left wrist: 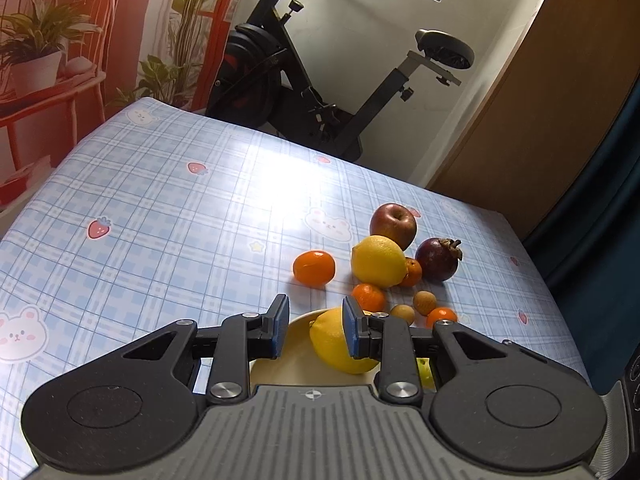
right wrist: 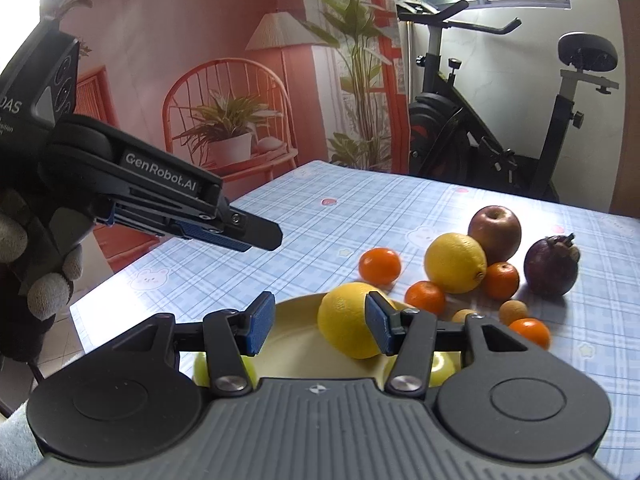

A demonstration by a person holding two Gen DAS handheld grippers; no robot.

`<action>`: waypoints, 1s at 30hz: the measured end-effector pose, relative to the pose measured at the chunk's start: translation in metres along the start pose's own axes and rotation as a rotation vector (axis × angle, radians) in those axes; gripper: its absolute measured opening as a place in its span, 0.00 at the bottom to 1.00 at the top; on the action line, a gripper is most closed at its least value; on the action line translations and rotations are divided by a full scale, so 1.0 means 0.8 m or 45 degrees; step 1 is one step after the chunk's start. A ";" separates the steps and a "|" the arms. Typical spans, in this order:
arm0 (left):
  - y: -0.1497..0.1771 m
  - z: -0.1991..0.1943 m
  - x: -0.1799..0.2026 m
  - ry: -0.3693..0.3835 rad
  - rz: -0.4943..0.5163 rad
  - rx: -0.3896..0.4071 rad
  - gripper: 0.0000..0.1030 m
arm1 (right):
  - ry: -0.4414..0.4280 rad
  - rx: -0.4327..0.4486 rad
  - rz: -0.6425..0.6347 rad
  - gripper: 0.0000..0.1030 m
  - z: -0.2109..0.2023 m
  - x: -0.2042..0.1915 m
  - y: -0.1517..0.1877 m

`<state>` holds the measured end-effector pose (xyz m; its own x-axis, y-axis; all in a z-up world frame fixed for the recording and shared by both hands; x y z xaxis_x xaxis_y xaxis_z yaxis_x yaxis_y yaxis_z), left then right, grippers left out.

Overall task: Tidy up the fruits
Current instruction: 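Lower the green apple into the plate and open the left gripper while the right gripper grasps an orange, then move the left gripper to a tangerine on the table and close on it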

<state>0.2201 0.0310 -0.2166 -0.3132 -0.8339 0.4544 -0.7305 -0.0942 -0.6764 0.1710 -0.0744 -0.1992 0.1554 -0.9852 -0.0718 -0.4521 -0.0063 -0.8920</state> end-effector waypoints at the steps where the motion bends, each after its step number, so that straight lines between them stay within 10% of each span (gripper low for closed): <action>1: 0.002 0.002 0.003 -0.004 -0.008 0.011 0.30 | 0.020 0.012 0.000 0.52 -0.003 0.008 -0.001; 15: 0.015 0.030 0.038 -0.048 0.049 0.010 0.30 | 0.216 -0.040 0.062 0.52 0.018 0.145 0.037; 30: -0.020 0.096 0.071 -0.014 0.065 -0.100 0.30 | 0.144 -0.084 -0.012 0.52 0.052 0.165 0.059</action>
<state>0.2607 -0.0568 -0.2248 -0.3448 -0.8425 0.4140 -0.7591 -0.0092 -0.6509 0.2066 -0.1977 -0.2693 0.0616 -0.9981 -0.0091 -0.5085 -0.0236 -0.8607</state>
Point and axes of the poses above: each gripper's, at about its wrist camera, not at the fingertips, and z roughly the way its jaws point, x to its right, y to its underside, the point moved 10 cm from there along z, roughly the way its jaws point, and after that the axes turned 12 degrees about y, right-handed, at the moved point
